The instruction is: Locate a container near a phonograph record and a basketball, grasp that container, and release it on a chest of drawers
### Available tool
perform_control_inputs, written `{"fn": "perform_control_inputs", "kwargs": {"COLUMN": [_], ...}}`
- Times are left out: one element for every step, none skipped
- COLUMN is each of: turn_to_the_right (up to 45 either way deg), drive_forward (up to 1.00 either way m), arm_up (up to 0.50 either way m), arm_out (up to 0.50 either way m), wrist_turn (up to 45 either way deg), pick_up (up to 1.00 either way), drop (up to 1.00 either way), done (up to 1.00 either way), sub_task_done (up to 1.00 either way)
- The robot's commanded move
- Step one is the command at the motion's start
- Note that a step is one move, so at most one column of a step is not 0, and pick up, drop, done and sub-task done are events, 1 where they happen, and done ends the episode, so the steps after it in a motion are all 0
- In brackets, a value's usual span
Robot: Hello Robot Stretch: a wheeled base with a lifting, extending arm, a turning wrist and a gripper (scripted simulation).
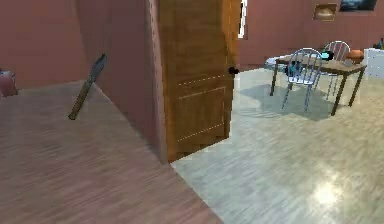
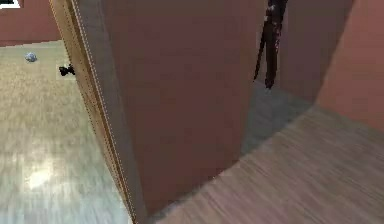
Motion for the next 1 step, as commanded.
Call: {"fn": "perform_control_inputs", "kwargs": {"turn_to_the_right": [33.0], "drive_forward": [0.00], "arm_up": [0.00], "arm_out": [0.00], "wrist_turn": [0.0], "pick_up": [0.00], "drop": [0.00], "done": [0.00], "sub_task_done": [0.00]}}
